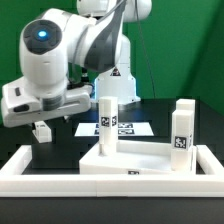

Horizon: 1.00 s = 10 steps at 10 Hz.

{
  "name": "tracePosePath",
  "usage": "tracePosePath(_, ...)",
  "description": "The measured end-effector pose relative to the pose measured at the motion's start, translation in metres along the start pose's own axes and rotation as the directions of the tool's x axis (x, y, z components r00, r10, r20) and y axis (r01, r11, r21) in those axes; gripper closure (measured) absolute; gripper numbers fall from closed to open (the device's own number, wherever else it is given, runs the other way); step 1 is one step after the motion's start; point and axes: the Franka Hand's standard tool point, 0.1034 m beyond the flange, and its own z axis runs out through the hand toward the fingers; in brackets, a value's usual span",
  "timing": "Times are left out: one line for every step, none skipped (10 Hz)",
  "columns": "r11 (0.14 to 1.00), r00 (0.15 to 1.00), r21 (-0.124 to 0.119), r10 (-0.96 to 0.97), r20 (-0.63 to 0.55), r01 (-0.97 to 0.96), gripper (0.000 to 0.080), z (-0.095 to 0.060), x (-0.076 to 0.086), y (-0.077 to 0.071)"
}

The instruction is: Assemble desk

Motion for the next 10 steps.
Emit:
tracePosePath(1.000,0.998,-0.006,-0.009,0.057,0.010,0.0151,0.001,-0.004,0.001)
tracePosePath(1.000,0.996,0.001,-0.010,0.093,0.010,0.0151,0.003,0.000,-0.003)
tracePosePath(1.000,0.996,-0.001,-0.014,0.088,0.014,0.0151,0.004,0.002,-0.002)
tracePosePath(1.000,0.996,0.000,-0.013,0.088,0.013,0.0151,0.004,0.001,-0.001)
tracePosePath(1.000,0.996,-0.001,-0.013,0.091,0.013,0.0151,0.005,0.002,-0.001)
tracePosePath(0.999,0.992,-0.032,0.006,0.125,-0.002,0.0151,0.011,0.004,0.001)
tracePosePath(0.999,0.989,-0.040,0.008,0.145,-0.002,0.0151,0.018,0.009,0.005)
tracePosePath(0.999,0.986,-0.041,0.029,0.162,-0.023,0.0151,0.027,0.010,0.006)
tracePosePath(0.998,0.985,-0.042,0.041,0.167,-0.035,0.0151,0.029,0.010,0.004)
tracePosePath(0.998,0.985,-0.043,0.048,0.168,-0.041,0.0151,0.030,0.009,0.002)
